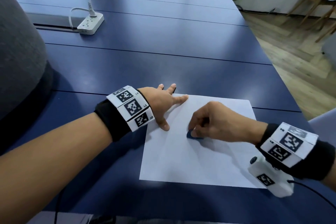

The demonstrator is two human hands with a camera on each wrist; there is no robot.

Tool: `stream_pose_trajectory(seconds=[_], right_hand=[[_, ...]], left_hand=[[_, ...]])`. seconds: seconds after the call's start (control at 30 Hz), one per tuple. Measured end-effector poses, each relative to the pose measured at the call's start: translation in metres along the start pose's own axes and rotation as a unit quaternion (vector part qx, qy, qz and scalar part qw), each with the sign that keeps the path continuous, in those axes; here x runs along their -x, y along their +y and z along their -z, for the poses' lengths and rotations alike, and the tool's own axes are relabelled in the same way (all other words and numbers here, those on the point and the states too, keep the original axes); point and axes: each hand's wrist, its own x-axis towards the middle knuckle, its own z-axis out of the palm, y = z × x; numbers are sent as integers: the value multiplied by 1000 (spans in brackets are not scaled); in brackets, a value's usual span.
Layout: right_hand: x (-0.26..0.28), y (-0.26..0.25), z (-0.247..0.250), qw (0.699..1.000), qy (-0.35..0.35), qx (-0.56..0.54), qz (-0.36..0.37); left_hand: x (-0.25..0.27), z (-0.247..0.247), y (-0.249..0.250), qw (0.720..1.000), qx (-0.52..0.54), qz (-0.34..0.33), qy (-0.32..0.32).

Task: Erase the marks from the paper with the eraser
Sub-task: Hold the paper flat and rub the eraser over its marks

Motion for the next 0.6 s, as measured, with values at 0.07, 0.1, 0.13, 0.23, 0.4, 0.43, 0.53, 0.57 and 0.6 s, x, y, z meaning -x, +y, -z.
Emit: stream_pose_trajectory(seconds=[0.07,0.1,0.13,0.23,0.4,0.43,0.53,0.57,0.6], right_hand=[[8,-10,-7,997,-72,11,24],[9,-13,-8,995,-93,20,32],[6,-13,-6,995,-93,32,35],[-5,-5,1,999,-26,38,19],[12,-13,-10,989,-135,33,52],[12,-15,-10,987,-145,39,57],[0,-8,-6,996,-61,32,51],[-1,-5,-6,998,-37,24,46],[1,-4,-7,998,-35,16,44]], left_hand=[[0,-1,-1,1000,0,2,-1],[0,-1,-1,1000,-1,2,-2],[-1,-1,-1,1000,-2,2,-3],[-1,-1,-1,1000,-2,1,-5],[-1,-1,-2,1000,5,1,-10],[-1,0,-2,1000,5,1,-11],[-1,0,-2,1000,4,0,-10],[-1,0,-1,1000,6,0,-11],[-1,0,-2,1000,7,0,-11]])
